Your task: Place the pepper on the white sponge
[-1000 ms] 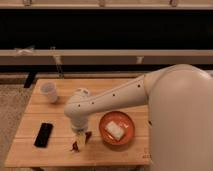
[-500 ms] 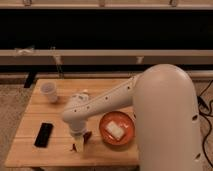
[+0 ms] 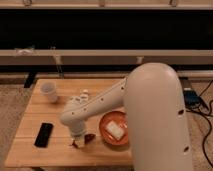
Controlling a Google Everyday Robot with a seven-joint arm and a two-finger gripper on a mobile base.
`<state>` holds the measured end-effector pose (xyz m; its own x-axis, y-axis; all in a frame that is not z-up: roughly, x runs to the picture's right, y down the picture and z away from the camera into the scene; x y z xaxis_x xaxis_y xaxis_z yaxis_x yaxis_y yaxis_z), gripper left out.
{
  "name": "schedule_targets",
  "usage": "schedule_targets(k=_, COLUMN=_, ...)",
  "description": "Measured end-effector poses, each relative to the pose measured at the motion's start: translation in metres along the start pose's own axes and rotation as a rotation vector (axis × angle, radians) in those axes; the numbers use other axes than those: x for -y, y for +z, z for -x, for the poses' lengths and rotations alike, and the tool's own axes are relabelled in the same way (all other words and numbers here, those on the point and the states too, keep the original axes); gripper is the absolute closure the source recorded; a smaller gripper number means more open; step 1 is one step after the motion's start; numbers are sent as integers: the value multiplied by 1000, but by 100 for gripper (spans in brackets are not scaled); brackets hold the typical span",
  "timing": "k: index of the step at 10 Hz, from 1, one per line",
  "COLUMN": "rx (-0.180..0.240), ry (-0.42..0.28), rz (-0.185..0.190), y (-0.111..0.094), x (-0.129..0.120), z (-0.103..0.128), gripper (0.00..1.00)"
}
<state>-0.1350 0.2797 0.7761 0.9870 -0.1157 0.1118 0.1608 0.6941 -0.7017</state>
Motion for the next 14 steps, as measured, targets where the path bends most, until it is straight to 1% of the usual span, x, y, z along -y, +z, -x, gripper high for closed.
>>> schedule_targets(k=1, rx=-14, ry=9, rz=-5, y=-1, x=0, z=-5, gripper=85)
schedule_targets(k=2, rx=-16, ry=22, rz=-12, y=-5, x=1, z=-7, gripper=94)
schedule_targets(k=3, rx=-16, ry=42, rz=-22, y=-15, x=4, z=-10, gripper=99)
schedule_targets(k=5, rx=-6, ry=96, rz=-41, y=-50, x=10, z=-20, gripper=100)
schedule_targets(k=6, rx=4, ry=133, rz=-53, y=-77, x=14, z=-29, gripper=100)
schedule_targets(k=7, rx=14, ry=171, rz=-64, y=-99, x=18, z=-40, gripper=100)
schedule_targets(k=8, rx=23, ry=216, rz=-69, y=-115, x=24, z=-55, gripper=100)
schedule_targets(k=9, rx=29, ry=254, rz=-72, y=-124, x=28, z=-69, gripper=100)
schedule_targets(k=10, rx=38, ry=324, rz=-72, y=-132, x=35, z=-94, gripper=100)
schedule_targets(k=11, rx=43, ry=373, rz=-67, y=-133, x=36, z=-111, gripper=100)
schedule_targets(k=12, rx=53, ry=472, rz=-44, y=-123, x=39, z=-145, gripper=100)
schedule_targets(k=13, rx=64, ry=526, rz=-23, y=-107, x=40, z=-159, gripper=100)
schedule_targets(k=14, rx=67, ry=553, rz=-7, y=-97, x=39, z=-165, gripper=100)
